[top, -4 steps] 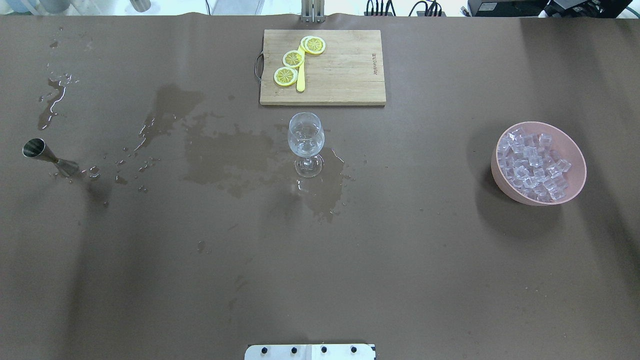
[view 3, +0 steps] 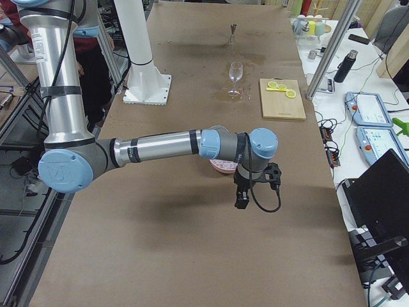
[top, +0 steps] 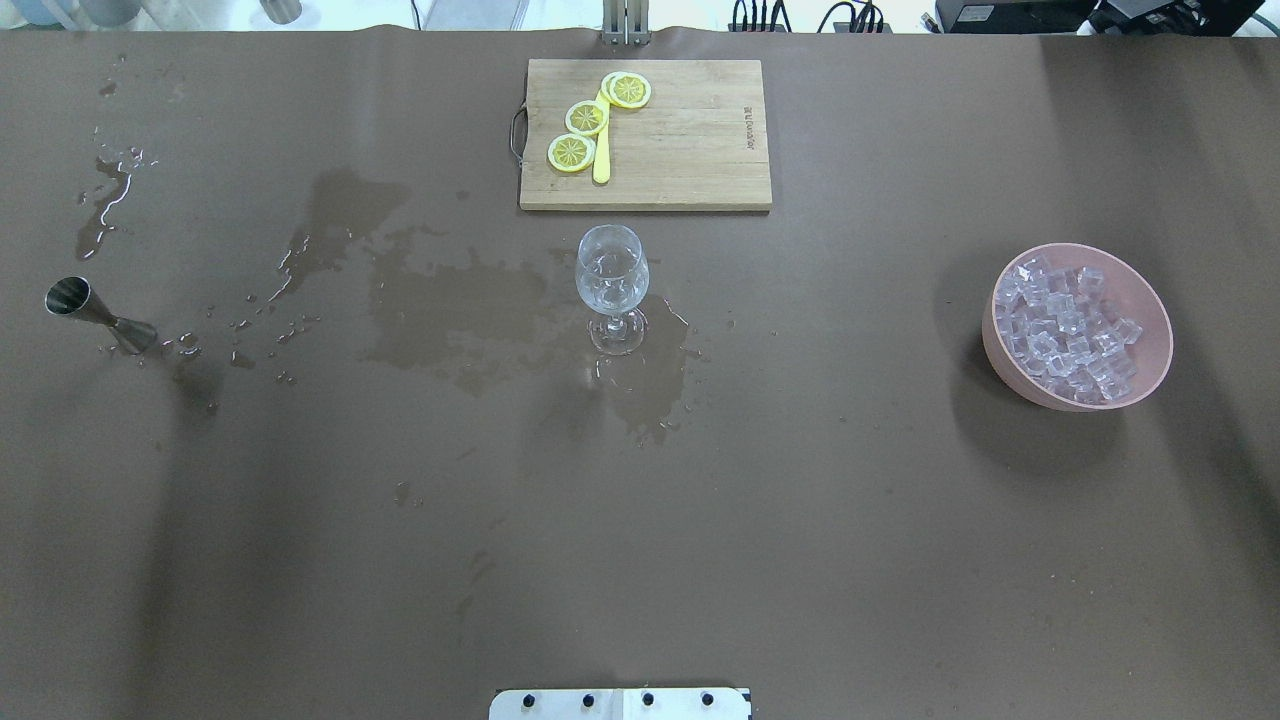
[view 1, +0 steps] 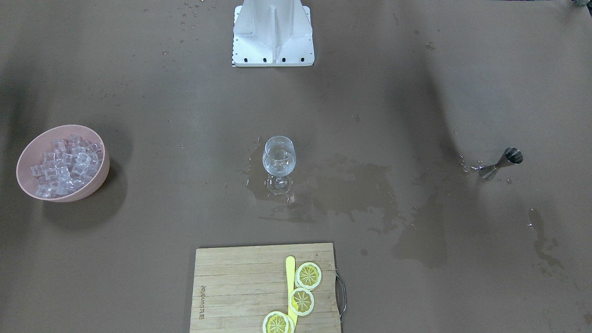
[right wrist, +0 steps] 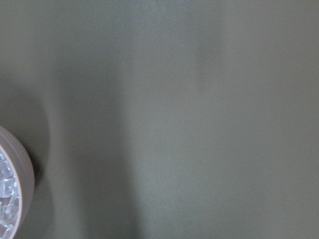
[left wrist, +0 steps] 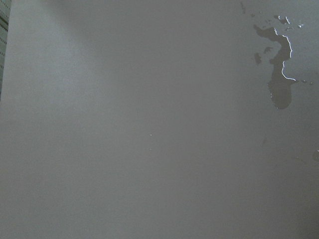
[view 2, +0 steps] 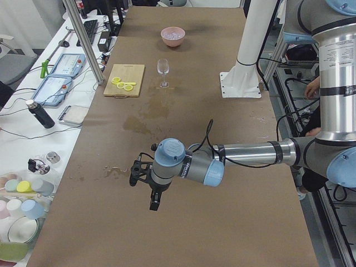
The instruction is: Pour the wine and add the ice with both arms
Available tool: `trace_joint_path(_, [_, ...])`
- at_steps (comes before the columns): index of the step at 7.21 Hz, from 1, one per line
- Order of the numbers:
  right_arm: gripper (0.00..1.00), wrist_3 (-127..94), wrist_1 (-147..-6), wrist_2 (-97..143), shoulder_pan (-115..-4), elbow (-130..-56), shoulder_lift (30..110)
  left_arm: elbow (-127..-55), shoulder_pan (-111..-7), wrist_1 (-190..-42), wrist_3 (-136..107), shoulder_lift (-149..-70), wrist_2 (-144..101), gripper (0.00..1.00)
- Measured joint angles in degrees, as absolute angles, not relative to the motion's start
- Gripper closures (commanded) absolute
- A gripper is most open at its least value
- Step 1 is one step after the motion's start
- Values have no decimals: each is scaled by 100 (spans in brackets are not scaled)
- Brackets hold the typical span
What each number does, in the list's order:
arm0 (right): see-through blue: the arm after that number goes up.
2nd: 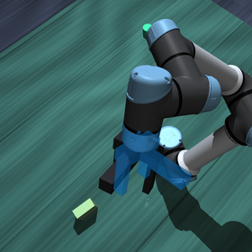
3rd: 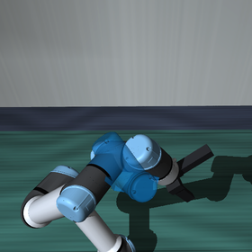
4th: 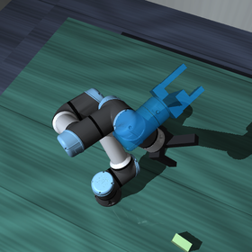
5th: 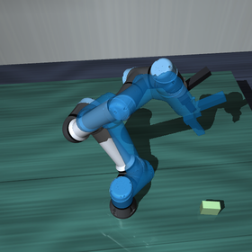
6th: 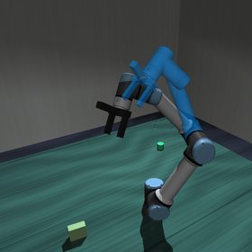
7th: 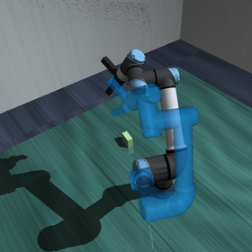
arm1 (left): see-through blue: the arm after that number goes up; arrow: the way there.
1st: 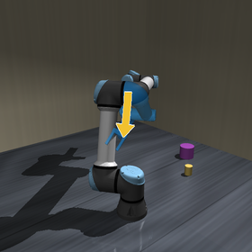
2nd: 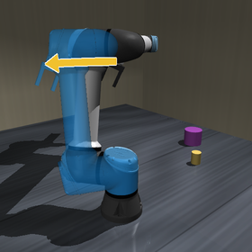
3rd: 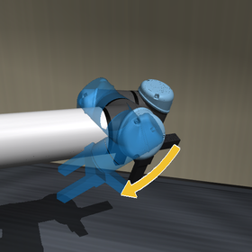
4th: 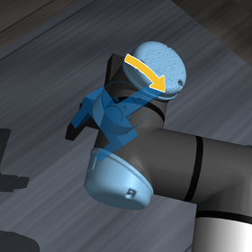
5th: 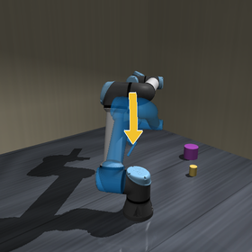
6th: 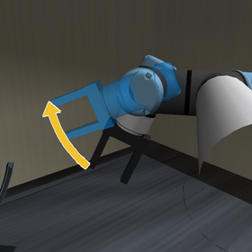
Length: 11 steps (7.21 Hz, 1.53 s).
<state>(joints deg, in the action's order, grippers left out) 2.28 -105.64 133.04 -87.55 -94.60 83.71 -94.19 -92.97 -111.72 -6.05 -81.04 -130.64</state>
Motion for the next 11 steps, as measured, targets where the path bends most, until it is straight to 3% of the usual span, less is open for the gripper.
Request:
trace_joint_path(7, [0, -2571, -10522, 13348, -7281, -10822, 8040, -9350, -9084, -13488, -708, -7472, -13637, 2])
trace_joint_path(11, [0, -3085, -10199, 13226, -6477, -10741, 7841, -8938, -8518, -14363, -771, -7542, -13710, 2])
